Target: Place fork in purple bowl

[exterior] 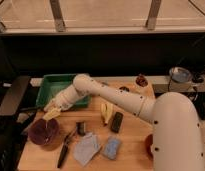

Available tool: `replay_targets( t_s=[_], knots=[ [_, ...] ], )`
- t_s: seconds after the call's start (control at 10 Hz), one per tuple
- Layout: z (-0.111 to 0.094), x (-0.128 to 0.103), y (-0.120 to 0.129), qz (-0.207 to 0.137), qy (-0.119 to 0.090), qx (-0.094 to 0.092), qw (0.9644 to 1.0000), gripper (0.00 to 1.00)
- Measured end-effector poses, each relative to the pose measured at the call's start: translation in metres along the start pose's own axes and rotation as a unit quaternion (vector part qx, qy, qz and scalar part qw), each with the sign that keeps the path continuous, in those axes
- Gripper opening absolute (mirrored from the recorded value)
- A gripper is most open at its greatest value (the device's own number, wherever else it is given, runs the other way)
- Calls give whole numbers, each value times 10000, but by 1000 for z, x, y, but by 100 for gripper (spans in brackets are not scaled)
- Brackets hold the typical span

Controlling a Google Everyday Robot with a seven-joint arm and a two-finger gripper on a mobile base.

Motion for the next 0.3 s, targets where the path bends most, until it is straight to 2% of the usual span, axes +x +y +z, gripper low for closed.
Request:
replay_targets(
  t_s=[0.3],
  knots=[
    [-24,-17,15,-133,-124,271,9995,79]
  ],
)
